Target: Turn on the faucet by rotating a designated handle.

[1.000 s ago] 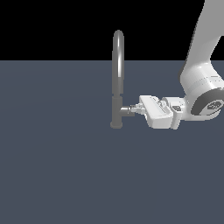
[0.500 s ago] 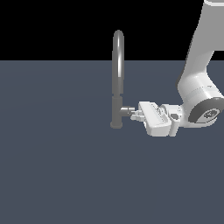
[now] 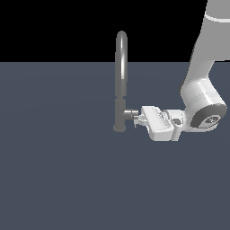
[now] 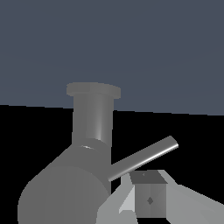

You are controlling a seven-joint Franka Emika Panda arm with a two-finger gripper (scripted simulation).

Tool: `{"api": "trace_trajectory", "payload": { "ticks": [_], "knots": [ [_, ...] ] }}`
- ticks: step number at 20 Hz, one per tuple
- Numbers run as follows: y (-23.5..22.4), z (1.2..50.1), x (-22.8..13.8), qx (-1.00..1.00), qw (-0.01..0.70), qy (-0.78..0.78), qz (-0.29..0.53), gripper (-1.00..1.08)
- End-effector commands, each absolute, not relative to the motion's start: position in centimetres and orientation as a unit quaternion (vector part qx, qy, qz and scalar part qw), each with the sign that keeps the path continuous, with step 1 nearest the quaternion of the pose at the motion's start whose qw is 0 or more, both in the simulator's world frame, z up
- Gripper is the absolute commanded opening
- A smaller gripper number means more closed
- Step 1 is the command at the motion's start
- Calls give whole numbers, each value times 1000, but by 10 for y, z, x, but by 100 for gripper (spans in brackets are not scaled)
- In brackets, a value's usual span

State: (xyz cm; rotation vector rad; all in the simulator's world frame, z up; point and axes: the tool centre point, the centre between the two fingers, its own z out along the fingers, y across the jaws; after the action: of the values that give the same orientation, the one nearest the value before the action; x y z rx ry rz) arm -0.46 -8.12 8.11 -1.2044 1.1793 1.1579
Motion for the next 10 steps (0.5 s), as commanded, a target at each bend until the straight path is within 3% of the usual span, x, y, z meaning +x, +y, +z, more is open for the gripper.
{"api": "trace_trajectory", "payload": {
  "ticks": [1, 4, 5, 10],
  "knots": [
    [-81, 48, -10, -492, 512, 508, 488, -100],
    [-81, 40, -9, -490, 511, 510, 489, -100],
    [-85, 76, 2, -504, 524, 491, 480, -100],
    [-84, 58, 8, -499, 520, 498, 483, -100]
  ]
}}
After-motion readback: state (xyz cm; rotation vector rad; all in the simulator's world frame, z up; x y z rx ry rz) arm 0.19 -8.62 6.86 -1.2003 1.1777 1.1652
